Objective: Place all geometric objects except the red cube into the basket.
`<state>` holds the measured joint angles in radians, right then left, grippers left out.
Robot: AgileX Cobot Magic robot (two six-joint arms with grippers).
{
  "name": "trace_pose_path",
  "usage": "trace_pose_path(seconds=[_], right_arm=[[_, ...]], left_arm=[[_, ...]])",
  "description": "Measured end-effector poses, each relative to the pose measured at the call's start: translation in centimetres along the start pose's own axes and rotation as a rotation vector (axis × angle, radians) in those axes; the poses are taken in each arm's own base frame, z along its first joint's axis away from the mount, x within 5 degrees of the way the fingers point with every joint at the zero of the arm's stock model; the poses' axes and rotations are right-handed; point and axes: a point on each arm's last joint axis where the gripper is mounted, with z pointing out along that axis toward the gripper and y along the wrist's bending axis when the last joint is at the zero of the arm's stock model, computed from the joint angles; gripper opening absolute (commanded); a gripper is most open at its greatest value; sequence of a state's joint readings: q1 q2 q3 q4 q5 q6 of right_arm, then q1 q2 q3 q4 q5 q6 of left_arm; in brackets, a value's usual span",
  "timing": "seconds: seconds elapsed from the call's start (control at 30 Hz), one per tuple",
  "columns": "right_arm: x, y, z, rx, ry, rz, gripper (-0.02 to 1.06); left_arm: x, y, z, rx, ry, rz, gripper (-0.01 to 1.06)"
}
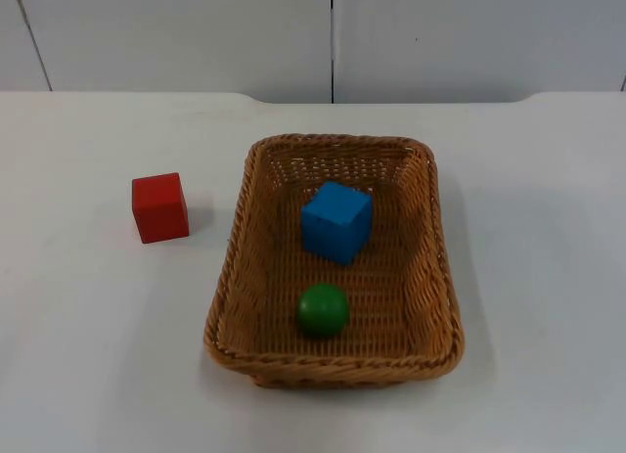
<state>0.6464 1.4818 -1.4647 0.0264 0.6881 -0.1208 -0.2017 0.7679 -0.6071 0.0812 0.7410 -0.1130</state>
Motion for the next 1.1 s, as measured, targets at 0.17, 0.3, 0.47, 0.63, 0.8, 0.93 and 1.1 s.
trace_pose_path(seconds=[0.17,0.3,0.47,0.63,0.8,0.93,1.1], right_arm=[[2.2,0.3,-2.5,0.001,-0.005,0.000,0.72],[4.6,0.5,-4.4,0.001,-0.006,0.001,0.72],[9.2,1.1,-8.7,0.007,-0.076,0.020,0.72],[12.9,1.5,-12.1,0.013,-0.157,0.025,0.72],[16.3,1.9,-16.0,0.021,-0.275,0.026,0.72],[18.4,2.2,-19.3,0.028,-0.375,0.025,0.72],[21.8,2.6,-23.1,0.030,-0.434,0.022,0.72]], left_arm=[[0.1,0.1,-1.1,0.004,-0.052,0.001,1.05],[0.6,0.2,-2.7,0.008,-0.113,0.011,1.05],[2.5,0.2,-6.3,0.047,-0.226,-0.009,1.05],[4.5,0.2,-9.0,0.078,-0.348,-0.007,1.05],[6.7,0.4,-11.0,0.085,-0.429,0.002,1.05],[8.3,0.5,-12.1,0.089,-0.478,0.003,1.05],[9.7,0.5,-12.4,0.084,-0.459,0.046,1.05]])
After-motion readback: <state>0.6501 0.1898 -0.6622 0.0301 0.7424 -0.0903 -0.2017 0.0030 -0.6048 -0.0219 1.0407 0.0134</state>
